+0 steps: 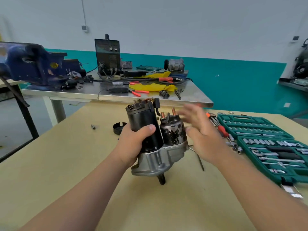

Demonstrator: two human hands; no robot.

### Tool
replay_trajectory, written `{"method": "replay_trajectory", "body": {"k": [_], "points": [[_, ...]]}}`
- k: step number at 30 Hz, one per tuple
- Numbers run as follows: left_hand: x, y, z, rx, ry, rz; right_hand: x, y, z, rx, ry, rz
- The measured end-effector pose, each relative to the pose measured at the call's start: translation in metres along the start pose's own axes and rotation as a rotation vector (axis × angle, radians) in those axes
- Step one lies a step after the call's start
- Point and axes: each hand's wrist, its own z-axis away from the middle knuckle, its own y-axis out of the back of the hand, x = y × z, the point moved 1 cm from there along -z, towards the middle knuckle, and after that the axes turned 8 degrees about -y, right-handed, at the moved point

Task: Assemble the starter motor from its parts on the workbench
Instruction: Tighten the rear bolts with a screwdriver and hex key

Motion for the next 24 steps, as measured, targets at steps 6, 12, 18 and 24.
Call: {"method": "replay_trajectory", "body": {"k": [6, 12, 18, 24], "points": [[0.013, -0.001, -0.001, -0.034, -0.194, -0.300, 0.004, -0.027, 0.004, -0.096, -0.073, -0.267], [0.015, 0.000, 0.006, -0.084, -0.302, -0.329, 0.017, -0.035, 0.003, -0.038, 0.020, -0.388], [0.007, 0.007, 0.009, 0.018, -0.372, -0.283, 0.039, -0.030, -0.023, -0.046, -0.303, -0.488], [0.013, 0.049, 0.000, 0.331, -0.359, -0.115, 0.073, -0.044, -0.040, -0.174, -0.458, 0.071]]}}
